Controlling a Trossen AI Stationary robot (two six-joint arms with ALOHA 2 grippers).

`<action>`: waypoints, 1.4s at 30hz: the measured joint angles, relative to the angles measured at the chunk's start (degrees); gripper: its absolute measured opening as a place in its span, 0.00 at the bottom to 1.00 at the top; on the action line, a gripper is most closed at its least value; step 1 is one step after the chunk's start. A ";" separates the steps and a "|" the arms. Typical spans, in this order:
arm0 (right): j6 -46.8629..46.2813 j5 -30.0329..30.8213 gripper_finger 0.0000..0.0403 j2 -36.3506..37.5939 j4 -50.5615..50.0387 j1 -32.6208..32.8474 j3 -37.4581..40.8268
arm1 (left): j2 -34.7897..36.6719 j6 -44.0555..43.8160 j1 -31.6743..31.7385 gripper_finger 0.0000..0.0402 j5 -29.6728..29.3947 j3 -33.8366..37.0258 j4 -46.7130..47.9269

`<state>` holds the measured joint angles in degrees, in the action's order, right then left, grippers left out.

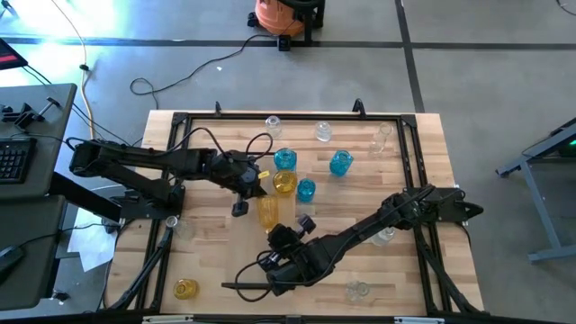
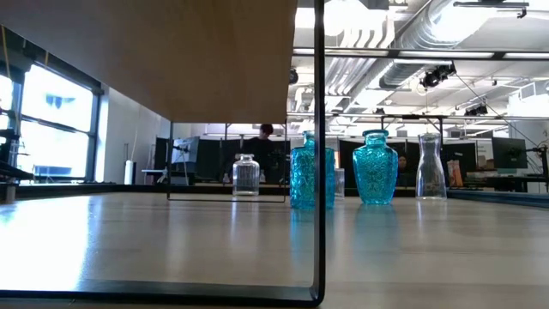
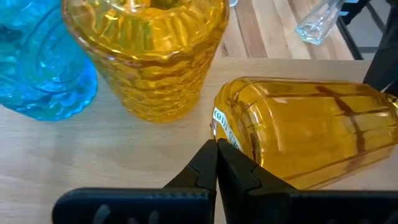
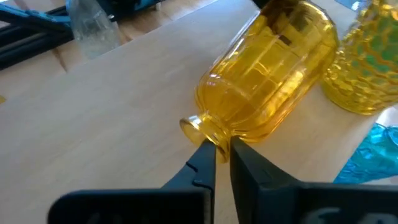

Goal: Sort vases onto shelf
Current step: Put the right yellow vase on the shelf to align with the other yellow vase

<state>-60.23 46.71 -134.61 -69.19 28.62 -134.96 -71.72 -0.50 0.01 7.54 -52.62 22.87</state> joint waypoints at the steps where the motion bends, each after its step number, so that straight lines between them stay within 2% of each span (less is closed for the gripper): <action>1: 0.17 -0.17 0.02 0.00 0.38 0.00 0.00 | 0.00 -0.29 0.00 0.00 0.18 0.00 0.01; 9: 0.74 -1.44 0.01 0.00 3.37 -0.06 0.00 | 0.02 -0.89 0.00 0.00 0.68 -0.02 0.48; 19: 1.57 -4.09 0.00 2.07 12.60 0.56 0.02 | 0.00 -0.30 -0.20 0.00 3.61 -0.02 4.85; 29: -5.62 -2.58 0.00 7.57 11.62 0.61 0.00 | 0.00 0.10 -1.50 0.00 3.80 0.00 4.67; 35: -6.67 -2.18 0.00 9.28 11.55 0.48 -0.01 | 0.00 0.10 -2.54 0.00 3.79 0.00 4.35; 42: -7.43 -4.75 0.00 9.27 9.90 0.07 0.07 | 0.00 0.10 -2.78 0.00 3.76 0.00 4.22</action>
<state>-67.66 41.95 -125.34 -59.28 28.69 -134.89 -71.72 -0.40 -2.76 11.30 -52.62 27.10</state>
